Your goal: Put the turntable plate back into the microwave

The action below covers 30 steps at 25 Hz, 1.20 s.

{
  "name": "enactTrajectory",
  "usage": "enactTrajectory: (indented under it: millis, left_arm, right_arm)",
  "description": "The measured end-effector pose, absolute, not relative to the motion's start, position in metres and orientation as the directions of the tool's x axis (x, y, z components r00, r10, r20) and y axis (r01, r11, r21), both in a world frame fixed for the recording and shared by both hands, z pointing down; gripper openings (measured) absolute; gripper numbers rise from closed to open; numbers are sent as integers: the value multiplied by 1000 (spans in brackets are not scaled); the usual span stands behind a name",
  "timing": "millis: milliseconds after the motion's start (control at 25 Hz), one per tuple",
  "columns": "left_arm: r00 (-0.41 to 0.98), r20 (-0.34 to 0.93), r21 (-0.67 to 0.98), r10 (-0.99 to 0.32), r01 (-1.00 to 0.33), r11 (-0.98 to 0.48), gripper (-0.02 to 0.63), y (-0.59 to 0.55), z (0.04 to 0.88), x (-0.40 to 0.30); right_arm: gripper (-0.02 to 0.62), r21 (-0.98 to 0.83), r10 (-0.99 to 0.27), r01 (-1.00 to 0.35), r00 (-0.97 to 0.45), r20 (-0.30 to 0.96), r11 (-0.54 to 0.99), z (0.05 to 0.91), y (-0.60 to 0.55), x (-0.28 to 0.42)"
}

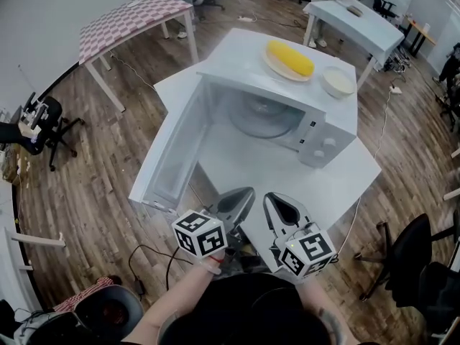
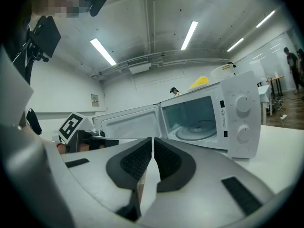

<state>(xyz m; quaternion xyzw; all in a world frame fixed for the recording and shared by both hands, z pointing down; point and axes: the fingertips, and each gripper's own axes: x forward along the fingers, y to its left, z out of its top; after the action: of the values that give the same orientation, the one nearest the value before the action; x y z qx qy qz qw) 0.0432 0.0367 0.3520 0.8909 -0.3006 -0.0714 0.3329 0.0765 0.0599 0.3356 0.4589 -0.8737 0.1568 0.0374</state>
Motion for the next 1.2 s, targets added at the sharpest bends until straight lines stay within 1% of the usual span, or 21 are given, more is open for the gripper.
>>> enactTrajectory:
  millis: [360, 560, 1200]
  left_arm:
    - [794, 114, 611, -597, -530, -588, 12, 43, 361, 38]
    - [788, 121, 622, -603, -534, -573, 12, 44, 364, 35]
    - [785, 128, 631, -606, -536, -562, 12, 44, 372, 34]
  right_arm:
    - [21, -221, -764, -800, -599, 240, 558, 345, 64, 69]
    - [20, -206, -756, -802, -597, 267, 561, 349, 64, 67]
    - [20, -199, -740, -793, -610, 285, 576, 357, 65, 58]
